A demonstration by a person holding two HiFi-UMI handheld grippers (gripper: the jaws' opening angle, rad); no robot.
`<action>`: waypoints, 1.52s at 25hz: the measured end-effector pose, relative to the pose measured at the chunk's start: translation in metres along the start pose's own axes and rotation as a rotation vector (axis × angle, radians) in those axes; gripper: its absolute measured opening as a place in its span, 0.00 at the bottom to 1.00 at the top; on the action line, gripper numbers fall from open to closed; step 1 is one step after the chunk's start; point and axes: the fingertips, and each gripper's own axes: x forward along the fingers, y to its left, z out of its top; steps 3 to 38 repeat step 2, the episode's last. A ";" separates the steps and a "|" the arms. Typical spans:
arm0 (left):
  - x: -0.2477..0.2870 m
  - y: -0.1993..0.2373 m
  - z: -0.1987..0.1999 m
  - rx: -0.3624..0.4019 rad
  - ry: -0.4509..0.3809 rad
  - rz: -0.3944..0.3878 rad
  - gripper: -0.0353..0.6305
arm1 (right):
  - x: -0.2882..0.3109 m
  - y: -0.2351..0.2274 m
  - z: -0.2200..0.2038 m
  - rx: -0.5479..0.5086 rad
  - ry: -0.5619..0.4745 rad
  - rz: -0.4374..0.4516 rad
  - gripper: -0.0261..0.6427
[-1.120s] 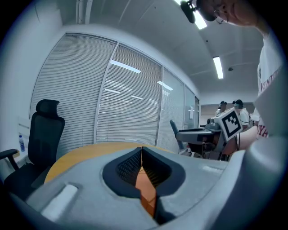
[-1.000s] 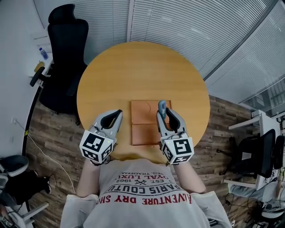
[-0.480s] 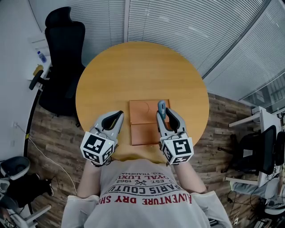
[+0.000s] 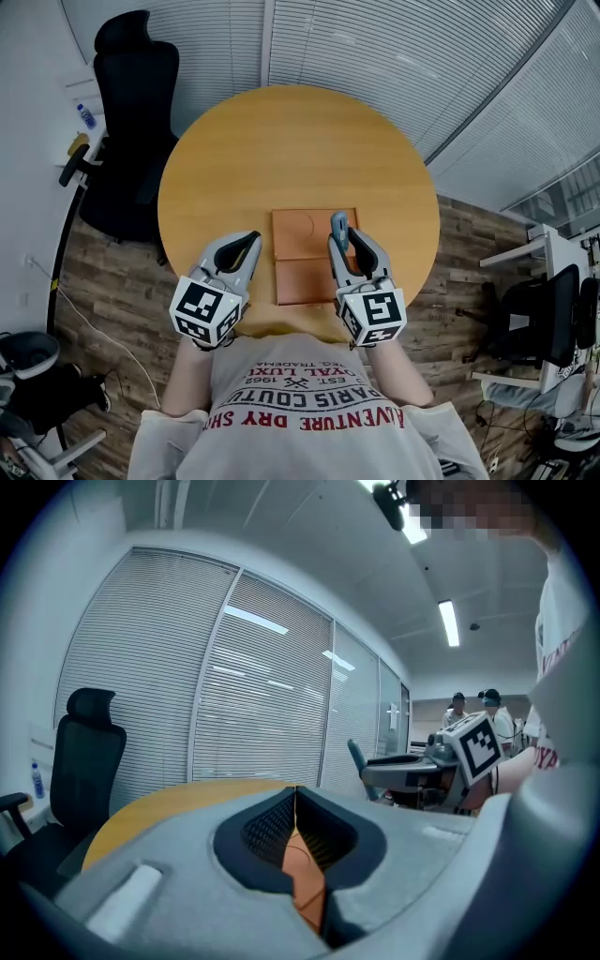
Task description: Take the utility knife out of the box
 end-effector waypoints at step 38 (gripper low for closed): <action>-0.001 0.002 0.001 0.000 -0.002 -0.002 0.07 | 0.002 0.002 -0.001 0.000 0.007 -0.001 0.24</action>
